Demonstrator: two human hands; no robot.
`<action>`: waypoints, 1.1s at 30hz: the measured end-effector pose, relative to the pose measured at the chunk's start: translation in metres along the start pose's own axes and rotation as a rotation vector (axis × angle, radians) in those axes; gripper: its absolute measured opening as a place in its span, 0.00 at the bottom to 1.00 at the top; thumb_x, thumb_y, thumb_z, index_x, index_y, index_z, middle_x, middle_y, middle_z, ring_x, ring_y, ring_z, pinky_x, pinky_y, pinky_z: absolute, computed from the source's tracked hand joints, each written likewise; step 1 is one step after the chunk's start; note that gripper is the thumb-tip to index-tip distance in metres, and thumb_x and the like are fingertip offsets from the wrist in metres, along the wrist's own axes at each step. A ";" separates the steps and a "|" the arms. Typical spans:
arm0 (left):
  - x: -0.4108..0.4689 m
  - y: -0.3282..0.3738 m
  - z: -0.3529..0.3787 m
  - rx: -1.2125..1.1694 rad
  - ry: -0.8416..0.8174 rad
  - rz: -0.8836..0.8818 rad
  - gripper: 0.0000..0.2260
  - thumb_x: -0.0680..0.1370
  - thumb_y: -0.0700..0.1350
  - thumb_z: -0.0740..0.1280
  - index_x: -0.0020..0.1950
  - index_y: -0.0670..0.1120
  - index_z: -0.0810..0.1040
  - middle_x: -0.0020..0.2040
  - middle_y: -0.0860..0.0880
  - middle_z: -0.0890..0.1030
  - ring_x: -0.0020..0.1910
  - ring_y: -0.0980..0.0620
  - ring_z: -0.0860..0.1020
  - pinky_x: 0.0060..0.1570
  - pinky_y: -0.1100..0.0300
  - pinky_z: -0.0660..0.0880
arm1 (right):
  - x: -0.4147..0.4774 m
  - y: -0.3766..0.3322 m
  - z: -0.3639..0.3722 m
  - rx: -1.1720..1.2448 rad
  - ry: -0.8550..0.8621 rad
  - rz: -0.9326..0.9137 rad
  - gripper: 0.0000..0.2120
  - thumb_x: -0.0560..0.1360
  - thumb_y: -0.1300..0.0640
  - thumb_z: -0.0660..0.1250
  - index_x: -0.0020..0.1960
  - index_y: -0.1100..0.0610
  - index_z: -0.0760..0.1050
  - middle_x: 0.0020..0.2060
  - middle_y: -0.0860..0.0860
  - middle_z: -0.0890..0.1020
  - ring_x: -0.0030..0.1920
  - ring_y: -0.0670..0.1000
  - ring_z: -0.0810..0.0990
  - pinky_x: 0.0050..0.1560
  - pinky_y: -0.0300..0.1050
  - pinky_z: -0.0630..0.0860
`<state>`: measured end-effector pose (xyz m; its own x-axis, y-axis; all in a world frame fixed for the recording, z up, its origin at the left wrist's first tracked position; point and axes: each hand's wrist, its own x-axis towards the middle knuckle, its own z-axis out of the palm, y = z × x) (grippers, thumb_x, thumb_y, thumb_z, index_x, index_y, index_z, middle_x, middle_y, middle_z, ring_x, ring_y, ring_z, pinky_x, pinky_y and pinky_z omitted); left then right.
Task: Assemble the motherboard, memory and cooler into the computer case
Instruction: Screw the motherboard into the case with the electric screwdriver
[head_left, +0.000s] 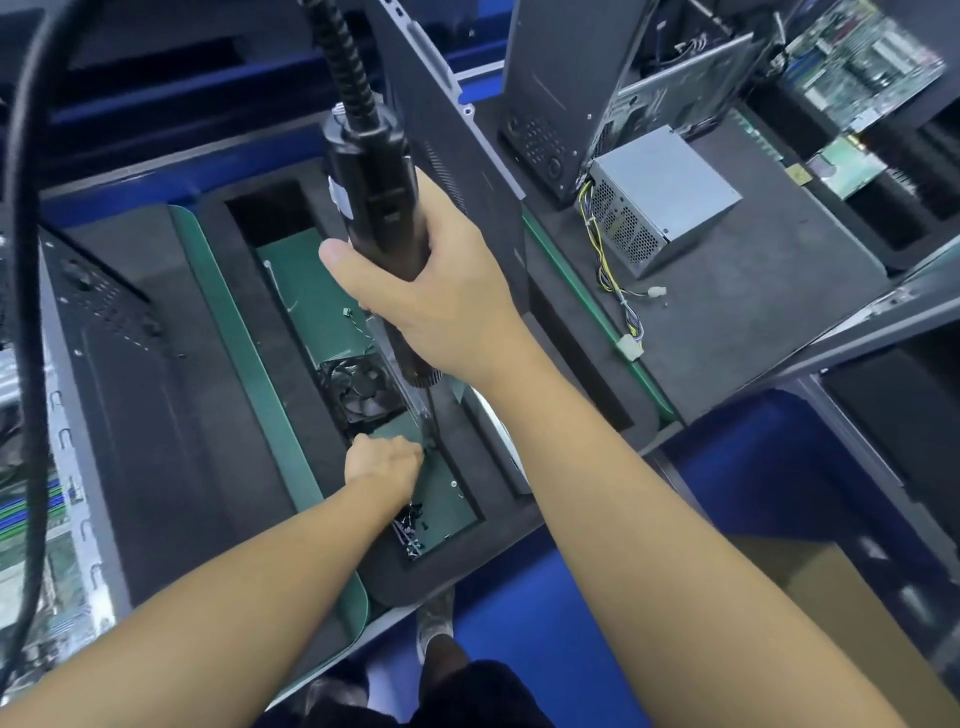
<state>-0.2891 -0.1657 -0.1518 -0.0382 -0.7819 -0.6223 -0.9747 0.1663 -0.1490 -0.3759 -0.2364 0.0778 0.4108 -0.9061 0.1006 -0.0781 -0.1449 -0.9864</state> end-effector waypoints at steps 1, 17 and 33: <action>0.000 0.000 0.001 -0.004 -0.004 0.008 0.11 0.75 0.38 0.65 0.54 0.51 0.77 0.54 0.50 0.81 0.52 0.45 0.80 0.53 0.53 0.68 | -0.001 0.000 -0.001 -0.002 0.002 0.002 0.10 0.76 0.58 0.73 0.52 0.59 0.74 0.35 0.47 0.75 0.38 0.54 0.76 0.47 0.58 0.79; 0.003 0.018 0.014 -0.075 -0.010 0.081 0.12 0.74 0.36 0.66 0.56 0.46 0.76 0.55 0.46 0.78 0.52 0.43 0.81 0.43 0.55 0.69 | -0.010 0.003 -0.002 -0.055 0.007 0.003 0.11 0.75 0.55 0.73 0.44 0.42 0.72 0.33 0.39 0.76 0.37 0.46 0.77 0.43 0.39 0.77; -0.010 -0.034 -0.029 -1.319 -0.073 -0.116 0.08 0.72 0.31 0.71 0.45 0.42 0.83 0.37 0.45 0.83 0.34 0.51 0.80 0.35 0.63 0.78 | -0.003 -0.021 0.009 -0.116 -0.007 -0.063 0.10 0.75 0.54 0.73 0.44 0.43 0.72 0.34 0.42 0.77 0.38 0.51 0.78 0.46 0.48 0.79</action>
<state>-0.2614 -0.1808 -0.1183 0.0310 -0.7109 -0.7026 -0.4550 -0.6359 0.6234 -0.3674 -0.2270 0.0973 0.4248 -0.8909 0.1606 -0.1565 -0.2470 -0.9563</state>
